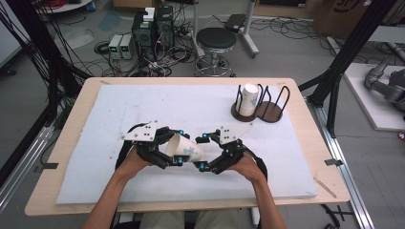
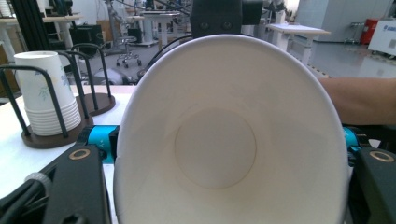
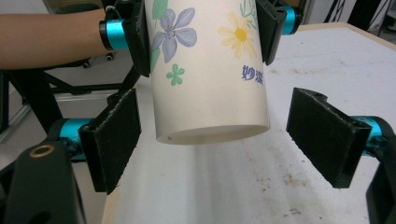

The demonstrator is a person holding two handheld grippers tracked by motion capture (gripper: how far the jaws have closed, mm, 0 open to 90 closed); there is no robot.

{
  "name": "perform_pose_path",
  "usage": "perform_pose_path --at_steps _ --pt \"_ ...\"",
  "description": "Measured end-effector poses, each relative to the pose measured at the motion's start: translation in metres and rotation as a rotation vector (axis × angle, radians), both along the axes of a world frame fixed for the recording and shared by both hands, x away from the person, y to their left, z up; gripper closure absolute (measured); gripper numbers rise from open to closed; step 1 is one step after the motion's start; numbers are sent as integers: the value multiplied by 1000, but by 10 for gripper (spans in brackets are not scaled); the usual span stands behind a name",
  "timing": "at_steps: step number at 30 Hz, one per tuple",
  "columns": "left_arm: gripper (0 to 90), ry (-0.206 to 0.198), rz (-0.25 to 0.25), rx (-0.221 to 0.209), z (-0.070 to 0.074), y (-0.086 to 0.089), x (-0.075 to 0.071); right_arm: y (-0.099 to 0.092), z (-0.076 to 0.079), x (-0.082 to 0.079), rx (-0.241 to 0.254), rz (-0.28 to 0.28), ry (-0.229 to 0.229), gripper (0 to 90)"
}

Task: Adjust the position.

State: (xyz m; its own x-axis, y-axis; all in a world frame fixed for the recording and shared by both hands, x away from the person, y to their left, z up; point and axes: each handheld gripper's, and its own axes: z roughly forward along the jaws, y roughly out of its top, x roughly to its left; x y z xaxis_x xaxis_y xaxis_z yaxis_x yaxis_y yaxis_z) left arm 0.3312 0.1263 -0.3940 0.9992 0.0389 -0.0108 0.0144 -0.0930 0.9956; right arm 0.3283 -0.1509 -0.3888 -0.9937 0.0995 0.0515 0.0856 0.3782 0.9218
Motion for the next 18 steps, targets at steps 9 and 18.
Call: perform_pose_path --at_steps 9,18 --pt "307 -7 32 39 4 7 1 -11 -2 -3 -9 -85 -10 181" --pt "304 -8 64 113 10 9 6 -27 -9 -8 -11 -220 -13 182"
